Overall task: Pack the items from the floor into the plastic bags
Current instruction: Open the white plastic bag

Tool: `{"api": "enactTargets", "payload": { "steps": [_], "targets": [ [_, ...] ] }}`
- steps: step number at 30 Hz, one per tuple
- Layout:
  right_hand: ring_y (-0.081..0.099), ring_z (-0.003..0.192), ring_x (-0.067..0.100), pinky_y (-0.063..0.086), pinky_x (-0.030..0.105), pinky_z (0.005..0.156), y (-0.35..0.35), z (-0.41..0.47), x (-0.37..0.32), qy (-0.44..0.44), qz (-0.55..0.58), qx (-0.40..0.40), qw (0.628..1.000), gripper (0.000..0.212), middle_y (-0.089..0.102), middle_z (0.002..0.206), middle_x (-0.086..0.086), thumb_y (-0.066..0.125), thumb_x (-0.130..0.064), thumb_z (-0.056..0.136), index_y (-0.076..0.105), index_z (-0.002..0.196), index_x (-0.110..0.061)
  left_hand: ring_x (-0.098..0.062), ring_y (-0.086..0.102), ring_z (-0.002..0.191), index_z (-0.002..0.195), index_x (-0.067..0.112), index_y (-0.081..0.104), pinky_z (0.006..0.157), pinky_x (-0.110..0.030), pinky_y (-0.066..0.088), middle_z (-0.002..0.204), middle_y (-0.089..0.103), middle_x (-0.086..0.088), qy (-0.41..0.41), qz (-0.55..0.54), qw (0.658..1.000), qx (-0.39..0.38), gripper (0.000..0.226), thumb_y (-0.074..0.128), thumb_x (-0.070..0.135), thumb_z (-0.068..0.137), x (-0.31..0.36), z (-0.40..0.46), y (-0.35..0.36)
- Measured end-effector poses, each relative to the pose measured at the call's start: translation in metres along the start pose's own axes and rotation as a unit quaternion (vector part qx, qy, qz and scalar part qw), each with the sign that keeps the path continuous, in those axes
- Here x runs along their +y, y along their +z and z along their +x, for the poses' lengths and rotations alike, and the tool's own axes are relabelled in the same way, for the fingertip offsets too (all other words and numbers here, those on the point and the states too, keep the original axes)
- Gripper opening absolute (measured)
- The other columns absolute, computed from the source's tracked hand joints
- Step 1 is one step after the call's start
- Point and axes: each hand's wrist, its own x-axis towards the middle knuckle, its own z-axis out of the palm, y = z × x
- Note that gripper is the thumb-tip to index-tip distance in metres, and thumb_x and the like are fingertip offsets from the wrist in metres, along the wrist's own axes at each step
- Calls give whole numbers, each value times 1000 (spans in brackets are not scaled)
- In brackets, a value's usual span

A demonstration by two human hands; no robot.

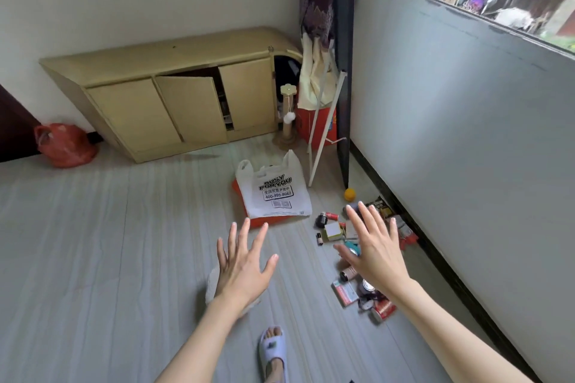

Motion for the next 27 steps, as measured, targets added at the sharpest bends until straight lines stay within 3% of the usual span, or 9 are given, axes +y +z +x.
{"api": "enactTargets", "payload": {
  "steps": [6, 10, 17, 21, 27],
  "targets": [
    [8, 145, 24, 3, 52, 115, 7, 98, -10, 58, 2, 18, 998, 76, 16, 156, 4, 48, -56, 86, 18, 147, -24, -22, -13, 142, 146, 32, 14, 113, -45, -11, 156, -1, -3, 54, 22, 998, -17, 81, 4, 64, 72, -35, 129, -24],
    [8, 145, 23, 2, 50, 114, 19, 131, -8, 112, 7, 9, 994, 75, 16, 156, 3, 47, -56, 86, 17, 147, -25, -22, -12, 142, 145, 32, 15, 113, -46, -9, 156, 1, -3, 83, 13, 994, -75, 82, 5, 65, 71, -38, 175, -11],
    [5, 145, 21, 2, 50, 115, 47, 177, 19, 183, 17, -43, 982, 74, 14, 156, 2, 43, -57, 87, 12, 148, -27, -22, -13, 142, 145, 33, 12, 113, -45, -9, 156, -1, -1, 109, 12, 982, -155, 84, 4, 66, 69, -21, 243, 32],
    [-2, 145, 18, -2, 47, 116, 60, 219, 44, 206, 20, -73, 976, 74, 6, 157, -1, 35, -60, 88, 3, 147, -30, -21, -15, 142, 145, 34, 12, 113, -45, -9, 156, -3, 0, 108, 13, 980, -169, 84, 3, 66, 69, -4, 300, 48],
    [-1, 145, 19, -4, 46, 115, 75, 275, 87, 247, 24, -75, 966, 73, 7, 157, -1, 37, -59, 89, 4, 147, -31, -21, -15, 142, 145, 34, 13, 112, -44, -11, 156, -2, 0, 154, 33, 970, -185, 83, 3, 66, 69, 30, 393, 66]
  ]
}}
